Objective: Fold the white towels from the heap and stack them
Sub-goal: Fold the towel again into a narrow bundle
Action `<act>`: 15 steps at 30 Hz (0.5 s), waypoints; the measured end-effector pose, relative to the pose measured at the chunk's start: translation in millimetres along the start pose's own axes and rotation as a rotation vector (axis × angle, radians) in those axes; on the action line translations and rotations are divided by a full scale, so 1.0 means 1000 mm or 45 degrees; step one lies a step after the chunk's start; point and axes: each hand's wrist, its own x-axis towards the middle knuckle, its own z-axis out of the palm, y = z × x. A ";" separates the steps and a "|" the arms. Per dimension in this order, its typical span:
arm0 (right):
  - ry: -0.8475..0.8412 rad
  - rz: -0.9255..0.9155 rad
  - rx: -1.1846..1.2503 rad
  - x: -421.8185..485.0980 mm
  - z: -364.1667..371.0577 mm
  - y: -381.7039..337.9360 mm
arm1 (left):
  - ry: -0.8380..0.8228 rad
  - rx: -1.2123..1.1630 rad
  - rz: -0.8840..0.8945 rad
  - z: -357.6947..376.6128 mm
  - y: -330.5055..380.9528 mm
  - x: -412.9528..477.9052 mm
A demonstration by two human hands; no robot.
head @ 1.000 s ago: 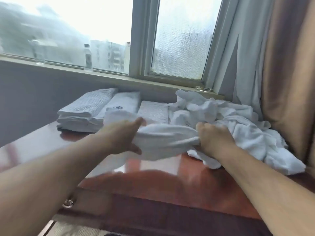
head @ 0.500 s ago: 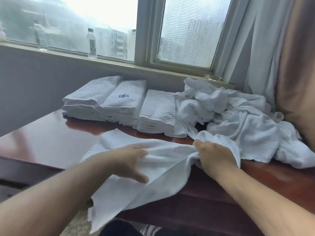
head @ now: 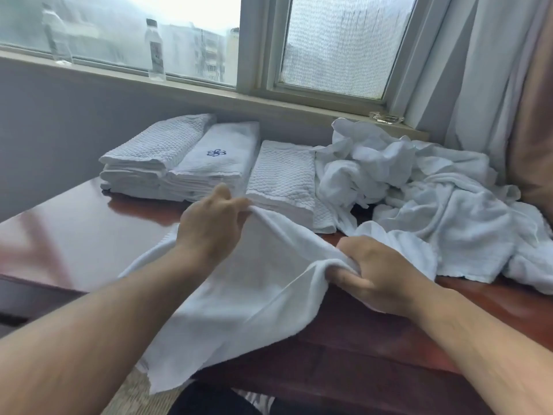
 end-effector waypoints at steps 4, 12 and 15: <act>-0.339 0.173 0.352 0.014 -0.010 -0.008 | -0.041 -0.166 -0.291 0.008 0.016 0.008; -0.191 0.624 -0.141 0.054 0.003 0.028 | -0.623 -0.228 -0.047 0.037 0.026 -0.060; 0.519 0.587 -0.242 0.071 -0.004 0.030 | -0.828 -0.092 0.094 0.034 0.022 -0.062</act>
